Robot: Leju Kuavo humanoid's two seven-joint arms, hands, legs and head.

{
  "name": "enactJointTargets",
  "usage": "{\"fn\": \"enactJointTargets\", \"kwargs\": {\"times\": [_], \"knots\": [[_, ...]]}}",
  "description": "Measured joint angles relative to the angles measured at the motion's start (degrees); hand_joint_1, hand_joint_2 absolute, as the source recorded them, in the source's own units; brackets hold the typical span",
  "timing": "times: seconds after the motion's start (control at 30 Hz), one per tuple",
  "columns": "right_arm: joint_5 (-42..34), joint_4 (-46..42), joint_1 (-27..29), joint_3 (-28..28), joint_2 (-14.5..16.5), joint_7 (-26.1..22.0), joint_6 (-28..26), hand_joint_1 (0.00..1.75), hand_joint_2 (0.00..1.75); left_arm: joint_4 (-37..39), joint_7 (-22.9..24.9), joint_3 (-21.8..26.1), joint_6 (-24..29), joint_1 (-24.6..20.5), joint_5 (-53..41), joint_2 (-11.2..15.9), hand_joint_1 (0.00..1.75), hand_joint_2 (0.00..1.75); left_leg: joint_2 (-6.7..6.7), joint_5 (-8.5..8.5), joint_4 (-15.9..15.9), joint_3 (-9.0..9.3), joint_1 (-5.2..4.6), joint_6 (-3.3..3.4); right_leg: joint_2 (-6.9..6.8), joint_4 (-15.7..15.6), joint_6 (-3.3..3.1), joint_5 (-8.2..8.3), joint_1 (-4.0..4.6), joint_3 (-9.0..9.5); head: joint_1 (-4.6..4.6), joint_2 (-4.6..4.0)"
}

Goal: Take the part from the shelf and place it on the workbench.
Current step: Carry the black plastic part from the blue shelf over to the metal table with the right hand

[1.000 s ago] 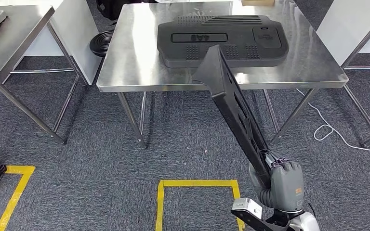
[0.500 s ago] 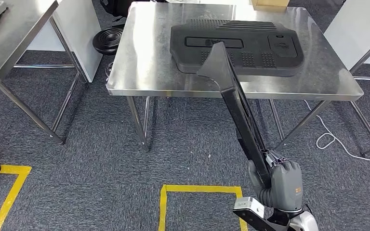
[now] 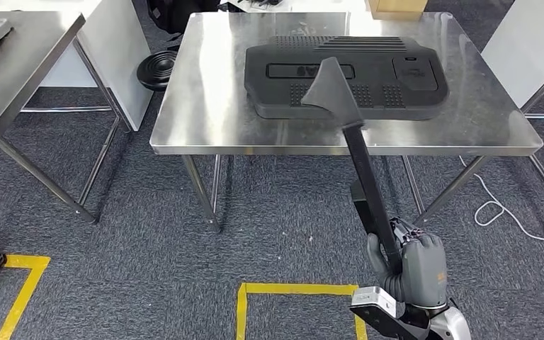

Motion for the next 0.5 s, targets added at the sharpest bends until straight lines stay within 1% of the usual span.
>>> {"fn": "enactJointTargets", "kwargs": {"times": [0.03,0.07,0.1,0.13,0.17,0.2,0.23,0.27,0.3,0.37,0.4,0.43,0.5], "knots": [[-0.04,0.00,0.05,-0.01,0.04,-0.04,0.08,1.75,1.75,0.00,0.00,0.02,0.00,0.04,0.00,0.01,0.00,0.00,0.02,0.66,0.85,-1.12,0.27,-0.27,0.08,0.01,0.11,-0.36,-0.11,0.42,-0.01,0.00],[-0.10,0.00,0.12,-0.01,0.10,-0.09,0.14,1.75,1.75,-0.01,0.00,0.04,0.00,0.07,0.01,0.03,0.00,0.00,0.06,2.47,-0.46,-1.14,0.54,-0.53,0.19,0.02,0.34,-0.75,-0.29,0.95,-0.03,0.00],[-0.23,0.00,0.17,-0.03,0.15,-0.13,0.21,1.75,1.75,-0.01,0.00,0.05,0.00,0.10,0.01,0.04,0.00,0.00,0.12,5.02,-3.51,-0.22,0.83,-0.80,0.30,0.05,0.67,-1.20,-0.50,1.57,-0.03,0.00],[-0.38,0.00,0.20,-0.05,0.19,-0.16,0.24,1.75,1.75,-0.01,0.00,0.07,0.00,0.12,0.01,0.05,0.00,0.00,0.11,7.31,-7.01,1.14,1.11,-1.11,0.38,0.09,1.07,-1.69,-0.68,2.11,-0.05,0.00],[-0.52,-0.01,0.20,-0.11,0.21,-0.19,0.27,1.75,1.75,0.00,0.00,0.08,0.00,0.12,0.01,0.03,0.00,0.00,0.05,8.73,-9.99,2.47,1.17,-1.39,0.46,0.18,1.51,-2.15,-0.62,2.41,-0.15,0.00],[-0.67,-0.02,0.21,-0.19,0.21,-0.24,0.30,1.75,1.75,0.01,0.00,0.09,0.00,0.06,0.00,0.00,0.00,0.00,-0.02,9.16,-11.90,3.49,1.18,-1.29,0.51,0.20,1.96,-2.53,-0.53,2.52,-0.25,0.00],[-0.78,-0.03,0.21,-0.25,0.21,-0.29,0.31,1.75,1.75,0.02,0.00,0.09,-0.02,0.02,0.01,-0.03,0.00,0.00,-0.11,8.84,-12.73,4.03,1.08,-1.07,0.55,0.19,2.35,-2.78,-0.41,2.49,-0.27,0.00],[-0.91,-0.04,0.22,-0.29,0.24,-0.38,0.34,1.75,1.75,0.02,0.00,0.09,-0.02,-0.03,0.01,-0.04,0.00,0.00,-0.15,8.39,-12.99,4.24,0.85,-0.60,0.59,0.04,2.68,-2.87,-0.32,2.47,-0.29,0.00],[-1.03,-0.05,0.24,-0.31,0.27,-0.46,0.38,1.75,1.75,0.00,0.00,0.08,-0.02,-0.07,0.01,-0.03,0.00,0.00,-0.14,8.15,-13.14,4.35,0.76,0.02,0.62,-0.22,2.99,-2.89,-0.35,2.69,-0.22,0.00],[-1.34,-0.08,0.26,-0.34,0.31,-0.66,0.50,1.75,1.75,-0.02,0.00,0.09,0.01,0.01,0.00,-0.01,0.00,0.00,-0.07,8.02,-13.50,4.68,0.64,1.04,0.55,0.30,3.37,-3.33,-0.46,2.61,-0.10,0.00],[-1.49,-0.11,0.25,-0.38,0.29,-0.74,0.54,1.75,1.75,-0.04,0.00,0.09,0.02,0.02,0.00,0.01,0.00,0.00,-0.02,7.93,-13.71,4.97,0.62,1.53,0.49,2.03,3.32,-4.08,-0.40,1.77,-0.02,0.00],[-1.65,-0.13,0.25,-0.43,0.28,-0.82,0.59,1.75,1.75,-0.05,0.00,0.10,0.03,0.01,0.00,0.01,0.00,0.00,0.07,7.75,-13.85,5.25,0.56,2.00,0.41,5.12,3.09,-5.24,-0.36,-0.02,0.10,0.00],[-1.87,-0.14,0.32,-0.50,0.28,-0.91,0.67,1.75,1.75,-0.07,0.00,0.10,0.03,-0.05,0.00,0.02,0.00,0.00,0.21,7.20,-13.90,5.63,0.21,2.72,0.36,13.31,2.57,-7.68,-0.11,-5.13,0.24,0.00]]}}
